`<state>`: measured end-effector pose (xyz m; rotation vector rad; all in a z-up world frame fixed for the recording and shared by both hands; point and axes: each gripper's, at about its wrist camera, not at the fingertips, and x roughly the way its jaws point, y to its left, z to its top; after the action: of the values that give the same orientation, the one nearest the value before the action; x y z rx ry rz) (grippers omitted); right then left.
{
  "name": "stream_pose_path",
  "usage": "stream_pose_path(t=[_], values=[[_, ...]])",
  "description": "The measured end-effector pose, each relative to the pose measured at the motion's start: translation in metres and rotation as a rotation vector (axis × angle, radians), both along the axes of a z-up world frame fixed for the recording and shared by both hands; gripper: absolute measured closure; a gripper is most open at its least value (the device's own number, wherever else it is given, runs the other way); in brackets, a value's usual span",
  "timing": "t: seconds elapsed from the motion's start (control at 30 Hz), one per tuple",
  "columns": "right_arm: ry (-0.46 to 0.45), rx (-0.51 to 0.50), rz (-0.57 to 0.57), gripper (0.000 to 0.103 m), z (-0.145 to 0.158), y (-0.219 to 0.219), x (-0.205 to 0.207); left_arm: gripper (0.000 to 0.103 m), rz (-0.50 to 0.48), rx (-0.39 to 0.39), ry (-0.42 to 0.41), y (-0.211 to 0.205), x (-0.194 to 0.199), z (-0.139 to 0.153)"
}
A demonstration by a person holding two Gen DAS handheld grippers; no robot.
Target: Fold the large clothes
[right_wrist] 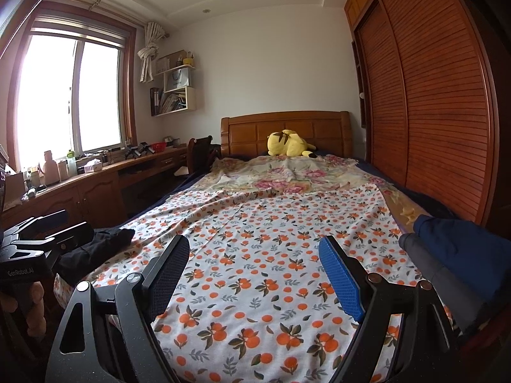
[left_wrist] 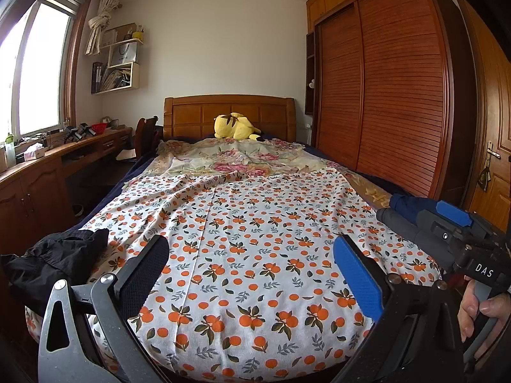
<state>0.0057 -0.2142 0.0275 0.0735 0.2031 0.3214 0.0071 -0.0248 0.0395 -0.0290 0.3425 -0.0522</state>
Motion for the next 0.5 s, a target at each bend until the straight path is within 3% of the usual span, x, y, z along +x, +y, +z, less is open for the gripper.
stream_pose_path(t=[0.5], values=[[0.002,-0.003,0.002,0.018,-0.0018,-0.0011,0.0018,0.000,0.000,0.001,0.003,-0.0004,0.0001,-0.0013]])
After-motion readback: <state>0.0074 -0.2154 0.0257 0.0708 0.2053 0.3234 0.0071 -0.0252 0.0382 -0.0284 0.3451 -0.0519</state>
